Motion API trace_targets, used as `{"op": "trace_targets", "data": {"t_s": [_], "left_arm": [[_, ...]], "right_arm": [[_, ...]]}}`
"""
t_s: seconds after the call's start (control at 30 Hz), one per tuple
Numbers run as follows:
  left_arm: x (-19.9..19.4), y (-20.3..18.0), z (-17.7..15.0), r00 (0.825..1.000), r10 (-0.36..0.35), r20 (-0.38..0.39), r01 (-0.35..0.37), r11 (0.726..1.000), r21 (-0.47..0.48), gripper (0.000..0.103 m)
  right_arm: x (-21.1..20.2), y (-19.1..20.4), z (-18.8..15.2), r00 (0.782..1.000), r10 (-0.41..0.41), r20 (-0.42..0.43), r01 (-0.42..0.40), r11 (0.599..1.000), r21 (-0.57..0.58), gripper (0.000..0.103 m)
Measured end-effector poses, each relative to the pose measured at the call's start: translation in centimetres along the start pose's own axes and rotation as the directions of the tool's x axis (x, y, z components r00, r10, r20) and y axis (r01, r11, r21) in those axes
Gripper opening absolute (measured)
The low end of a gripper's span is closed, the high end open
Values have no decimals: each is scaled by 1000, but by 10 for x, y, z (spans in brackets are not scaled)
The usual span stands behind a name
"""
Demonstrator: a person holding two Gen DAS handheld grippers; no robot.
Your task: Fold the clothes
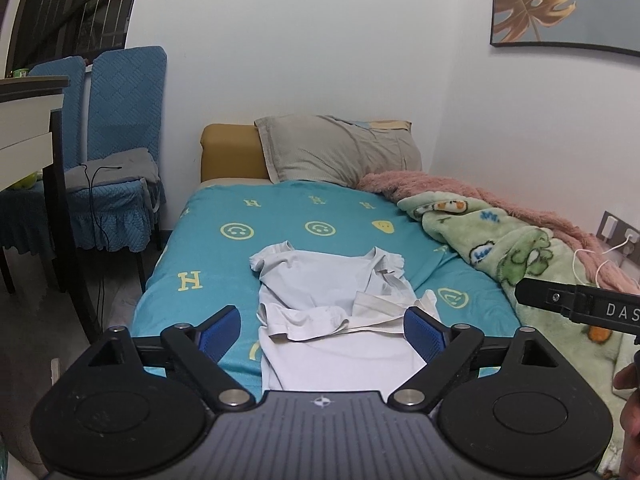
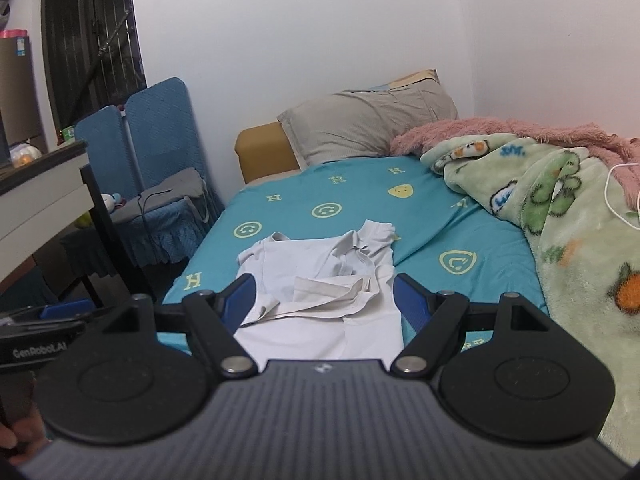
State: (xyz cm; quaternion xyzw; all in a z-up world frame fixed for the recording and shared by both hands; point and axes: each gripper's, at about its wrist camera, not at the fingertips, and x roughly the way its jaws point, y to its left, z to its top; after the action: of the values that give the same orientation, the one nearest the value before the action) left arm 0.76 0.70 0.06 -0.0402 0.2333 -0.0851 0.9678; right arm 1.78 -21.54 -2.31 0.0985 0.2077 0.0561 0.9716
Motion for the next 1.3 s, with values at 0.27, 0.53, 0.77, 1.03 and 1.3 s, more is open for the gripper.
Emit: {"op": "trace_targets", "data": {"t_s": [0.27, 0.53, 0.77, 1.03, 1.3], "left_arm": [[11, 3, -2, 999, 26, -47, -26, 1000, -5, 97], [25, 2, -8, 993, 26, -118, -27, 1000, -9, 100], [41, 1, -17, 977, 41, -207, -43, 999, -4, 100], [54, 18, -23, 951, -1, -309, -44, 989, -141, 100], [69, 32, -30, 916, -79, -394, -41, 957, -286, 99]], "right_arm": [[6, 2, -3, 1000, 4, -23, -4, 1000, -1, 77], [24, -10, -15, 988, 7, -151, 11, 993, 117, 77], [40, -20, -34, 950, 47, -309, 30, 970, 240, 77], [66, -46, -76, 812, 417, -410, -27, 727, 686, 79], [73, -67, -114, 835, 380, -398, 158, 527, 835, 78]]}}
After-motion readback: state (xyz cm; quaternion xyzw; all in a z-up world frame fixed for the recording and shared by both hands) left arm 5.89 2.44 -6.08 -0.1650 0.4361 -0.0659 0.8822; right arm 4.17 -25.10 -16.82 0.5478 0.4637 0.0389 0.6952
